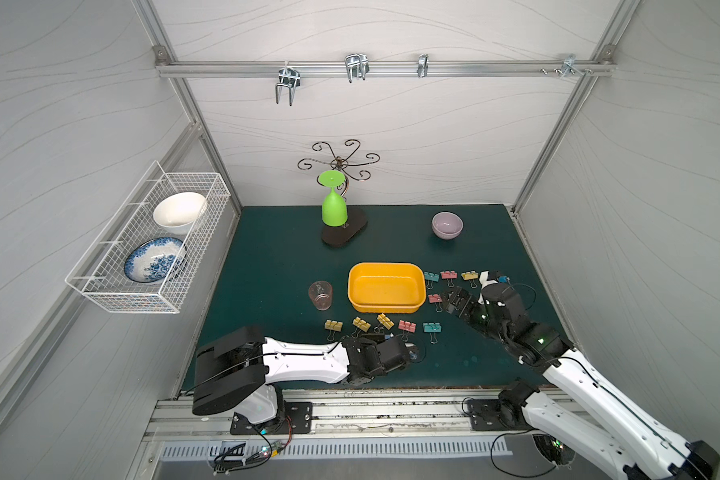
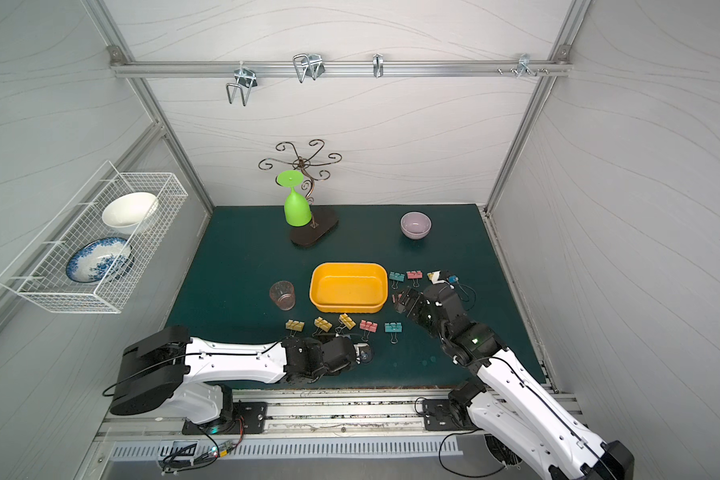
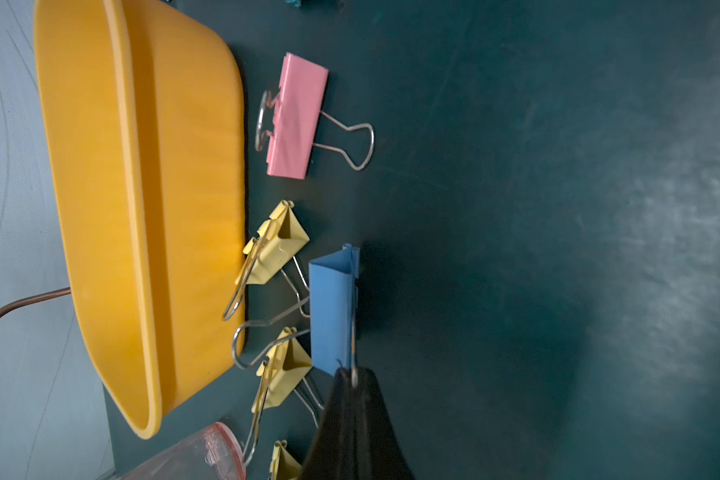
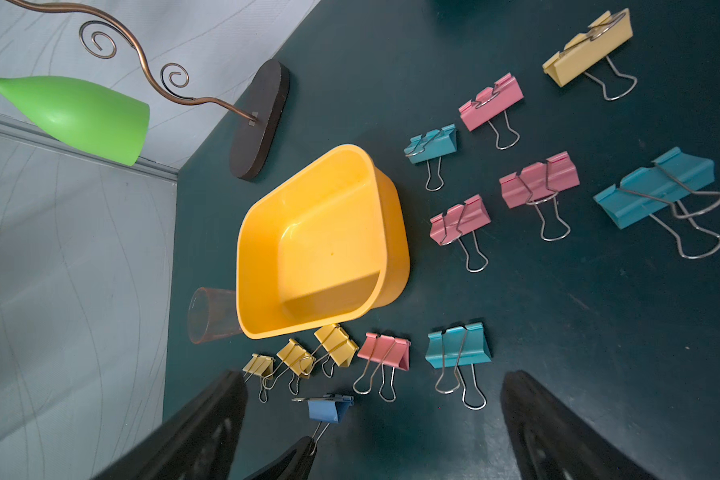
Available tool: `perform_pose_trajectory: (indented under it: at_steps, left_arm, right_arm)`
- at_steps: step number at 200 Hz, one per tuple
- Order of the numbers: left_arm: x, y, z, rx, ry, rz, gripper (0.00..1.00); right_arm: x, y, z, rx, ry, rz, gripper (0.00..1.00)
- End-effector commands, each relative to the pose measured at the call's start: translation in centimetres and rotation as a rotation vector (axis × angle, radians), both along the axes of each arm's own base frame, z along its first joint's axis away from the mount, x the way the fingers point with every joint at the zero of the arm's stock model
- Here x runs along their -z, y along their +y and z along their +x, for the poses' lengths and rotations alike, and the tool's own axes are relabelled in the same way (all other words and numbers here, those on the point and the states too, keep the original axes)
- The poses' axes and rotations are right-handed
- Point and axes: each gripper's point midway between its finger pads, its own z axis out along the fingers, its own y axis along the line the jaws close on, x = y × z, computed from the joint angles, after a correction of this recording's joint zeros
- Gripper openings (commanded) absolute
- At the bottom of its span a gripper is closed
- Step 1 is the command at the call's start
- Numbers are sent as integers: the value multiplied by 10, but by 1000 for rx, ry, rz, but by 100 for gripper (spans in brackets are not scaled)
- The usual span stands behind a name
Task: Take out the binder clips from the storage box
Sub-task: Place the binder clip at the center of the board, then reset both arms
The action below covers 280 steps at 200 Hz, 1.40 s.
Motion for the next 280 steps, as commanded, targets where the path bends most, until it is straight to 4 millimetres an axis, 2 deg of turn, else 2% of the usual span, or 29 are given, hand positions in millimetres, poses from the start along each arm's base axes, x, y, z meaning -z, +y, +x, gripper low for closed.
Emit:
perform_pose_trajectory:
  at_steps: [1, 35, 87, 100, 136, 149, 171, 183, 197, 222, 236, 246, 256, 267, 280]
  left_arm:
    - [0, -14, -7, 15, 26, -24, 0]
    - [4, -13, -22, 4, 114, -29, 7]
    - [-4, -14, -51, 15, 283, -88, 33]
    - [-8, -12, -60, 26, 326, -106, 36]
    - [-41, -14, -83, 86, 423, -245, 43]
    - [-60, -14, -82, 103, 389, -337, 45]
    - [-99, -9, -60, 85, 224, -522, 57]
    - [-121, 0, -40, 23, 134, -627, 60]
    - [-141, 19, -13, -83, 70, -724, 64]
    - [-175, 66, 48, -368, -108, -870, 76]
    - [-177, 98, 81, -551, -126, -945, 82]
    - [-174, 127, 104, -712, -138, -989, 87]
    - [-168, 159, 124, -891, -167, -1013, 98]
    - [-162, 196, 141, -1077, -243, -1009, 98]
    - [-154, 227, 154, -1215, -303, -990, 98]
  right_arm:
    - [6, -5, -3, 17, 21, 1, 99]
    - [4, -8, -2, 20, 14, -5, 99]
    - [-11, -15, 8, -7, -20, -65, 99]
    - [-15, -20, 10, -2, -29, -81, 99]
    - [-28, -38, 20, 15, -92, -161, 99]
    - [-34, -49, 26, 31, -146, -226, 99]
    - [-40, -76, 41, 103, -266, -401, 99]
    - [-39, -85, 51, 117, -323, -478, 99]
    - [-33, -84, 65, 67, -354, -525, 99]
    - [-5, -98, 91, 60, -296, -641, 99]
    - [12, -114, 104, 118, -263, -723, 99]
    - [21, -117, 112, 103, -257, -766, 99]
    - [26, -120, 119, 112, -275, -807, 99]
    - [31, -124, 128, 112, -314, -830, 99]
    - [41, -129, 135, 105, -342, -802, 99]
